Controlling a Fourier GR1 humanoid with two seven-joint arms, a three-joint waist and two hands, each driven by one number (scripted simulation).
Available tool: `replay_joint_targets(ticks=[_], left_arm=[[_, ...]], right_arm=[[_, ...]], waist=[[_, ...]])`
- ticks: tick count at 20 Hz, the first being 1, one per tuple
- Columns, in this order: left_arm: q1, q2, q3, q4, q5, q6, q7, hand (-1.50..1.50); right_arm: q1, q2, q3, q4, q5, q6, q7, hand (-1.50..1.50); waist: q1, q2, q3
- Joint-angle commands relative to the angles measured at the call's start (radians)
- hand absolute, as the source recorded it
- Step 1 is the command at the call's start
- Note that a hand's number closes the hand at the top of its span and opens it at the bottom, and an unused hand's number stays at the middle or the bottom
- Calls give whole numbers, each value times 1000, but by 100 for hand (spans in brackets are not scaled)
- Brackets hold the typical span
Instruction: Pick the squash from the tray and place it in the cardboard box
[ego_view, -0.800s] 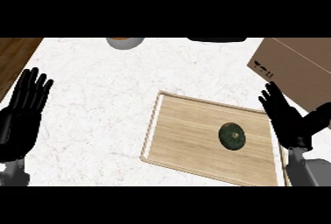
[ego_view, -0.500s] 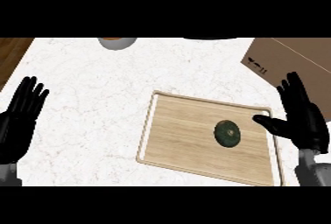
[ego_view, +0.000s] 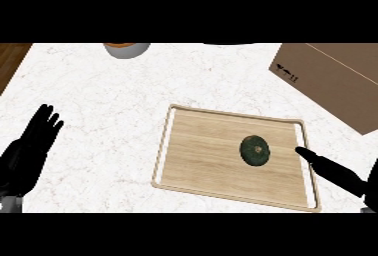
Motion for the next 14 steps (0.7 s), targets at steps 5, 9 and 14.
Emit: replay_joint_targets(ticks=[5,9,14], left_arm=[[-27,16,5,-12,7,-3,52,0],[-35,17,15,-10,22,-13,58,0],[-72,23,-14,-35,8,-24,86,0]], right_arm=[[220,-205,140,-130,355,88,349,-150],[253,-287,157,-160,477,219,586,-150],[168,-333,216,-259,539,460,929,-150]], waist=[[14,13,-9],[35,19,-11],[70,23,-7]])
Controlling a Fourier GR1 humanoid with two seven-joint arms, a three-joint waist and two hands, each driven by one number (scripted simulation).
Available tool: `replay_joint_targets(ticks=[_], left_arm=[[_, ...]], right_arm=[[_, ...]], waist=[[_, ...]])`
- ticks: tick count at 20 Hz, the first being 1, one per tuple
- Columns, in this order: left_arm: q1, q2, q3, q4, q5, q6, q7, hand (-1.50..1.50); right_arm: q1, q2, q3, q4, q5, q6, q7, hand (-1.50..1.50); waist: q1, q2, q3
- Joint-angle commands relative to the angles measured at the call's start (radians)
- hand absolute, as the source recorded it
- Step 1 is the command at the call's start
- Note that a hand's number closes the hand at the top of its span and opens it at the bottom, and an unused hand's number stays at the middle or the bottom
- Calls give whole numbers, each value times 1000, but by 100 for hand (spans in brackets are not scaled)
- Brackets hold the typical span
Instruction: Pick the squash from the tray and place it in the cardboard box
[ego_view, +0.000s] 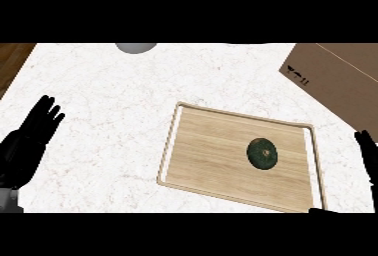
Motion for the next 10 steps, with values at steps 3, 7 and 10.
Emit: replay_joint_targets(ticks=[3,7,10], left_arm=[[-37,-31,-46,-18,-27,21,24,0],[-30,-12,-18,21,-20,-13,10,0],[-24,-51,-30,21,-47,18,-3,0]], right_arm=[[-140,-22,85,-127,51,293,444,-150],[-318,92,165,-132,9,437,697,-150],[-408,169,179,-95,-20,494,783,-150]], waist=[[32,4,3],[40,4,6],[19,-1,9]])
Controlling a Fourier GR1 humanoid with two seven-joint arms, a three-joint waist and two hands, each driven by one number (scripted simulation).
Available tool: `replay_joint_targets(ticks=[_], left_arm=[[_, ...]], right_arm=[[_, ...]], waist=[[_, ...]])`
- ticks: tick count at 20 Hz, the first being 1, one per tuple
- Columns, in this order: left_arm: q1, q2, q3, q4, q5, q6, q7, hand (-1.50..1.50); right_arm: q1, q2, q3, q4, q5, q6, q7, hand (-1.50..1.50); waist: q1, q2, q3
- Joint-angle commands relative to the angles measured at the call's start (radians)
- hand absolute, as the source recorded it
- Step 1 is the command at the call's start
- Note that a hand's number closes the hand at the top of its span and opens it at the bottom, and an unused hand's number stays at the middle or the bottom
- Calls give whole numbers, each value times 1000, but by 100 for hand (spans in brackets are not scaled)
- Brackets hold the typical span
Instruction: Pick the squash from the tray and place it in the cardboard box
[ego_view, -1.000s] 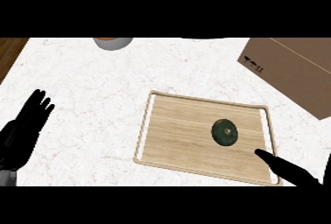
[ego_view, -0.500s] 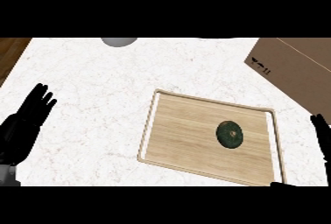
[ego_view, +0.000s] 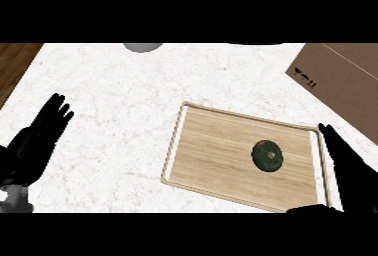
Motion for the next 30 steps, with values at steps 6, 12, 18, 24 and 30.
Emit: replay_joint_targets(ticks=[6,12,18,24,30], left_arm=[[-7,-22,13,2,-10,6,11,0],[3,-44,21,59,-27,-27,-38,0],[-14,-69,29,37,-42,-12,-2,0],[15,-51,71,44,-36,-66,-16,0],[19,-62,72,-48,-36,-25,64,0]], right_arm=[[-214,155,48,102,-41,195,310,-150],[-259,237,71,169,21,196,319,-150],[-208,257,48,165,49,216,235,-150],[-265,340,70,242,136,232,216,-150],[-338,352,-23,332,113,305,200,-150]], waist=[[-17,-4,3],[-26,-5,3],[-33,-6,5],[-30,-6,4],[-24,-6,5]])
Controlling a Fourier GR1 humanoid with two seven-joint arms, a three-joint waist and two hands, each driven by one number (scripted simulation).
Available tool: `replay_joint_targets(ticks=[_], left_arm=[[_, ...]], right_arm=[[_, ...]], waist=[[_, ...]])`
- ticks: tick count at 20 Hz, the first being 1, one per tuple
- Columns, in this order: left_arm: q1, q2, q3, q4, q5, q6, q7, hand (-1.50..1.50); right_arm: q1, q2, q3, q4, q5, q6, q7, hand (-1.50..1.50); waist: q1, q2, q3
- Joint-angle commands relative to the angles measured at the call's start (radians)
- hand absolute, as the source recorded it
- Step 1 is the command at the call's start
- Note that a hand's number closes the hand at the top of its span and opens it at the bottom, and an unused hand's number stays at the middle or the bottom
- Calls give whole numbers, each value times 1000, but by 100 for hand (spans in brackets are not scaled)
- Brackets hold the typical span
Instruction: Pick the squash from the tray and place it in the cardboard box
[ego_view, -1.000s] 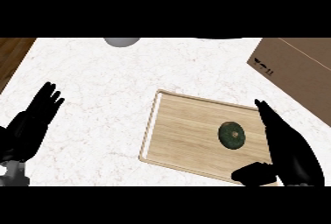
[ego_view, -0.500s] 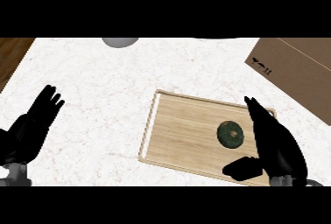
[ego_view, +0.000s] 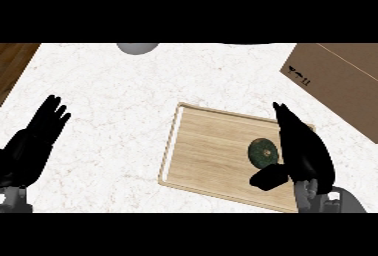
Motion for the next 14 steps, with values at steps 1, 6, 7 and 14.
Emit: replay_joint_targets(ticks=[1,6,7,14], left_arm=[[32,3,13,4,3,-29,-4,0],[29,-17,5,-36,-10,-19,19,0],[5,24,69,12,35,-71,8,0],[42,-4,73,36,8,-88,-40,0]], right_arm=[[-14,46,23,-54,23,121,227,-150],[-65,99,-21,105,60,97,155,-150],[6,57,-38,54,41,105,112,-150],[2,86,-75,75,67,177,130,-150]], waist=[[-5,-2,-1],[5,0,0],[-4,-1,0],[-4,-1,0]])
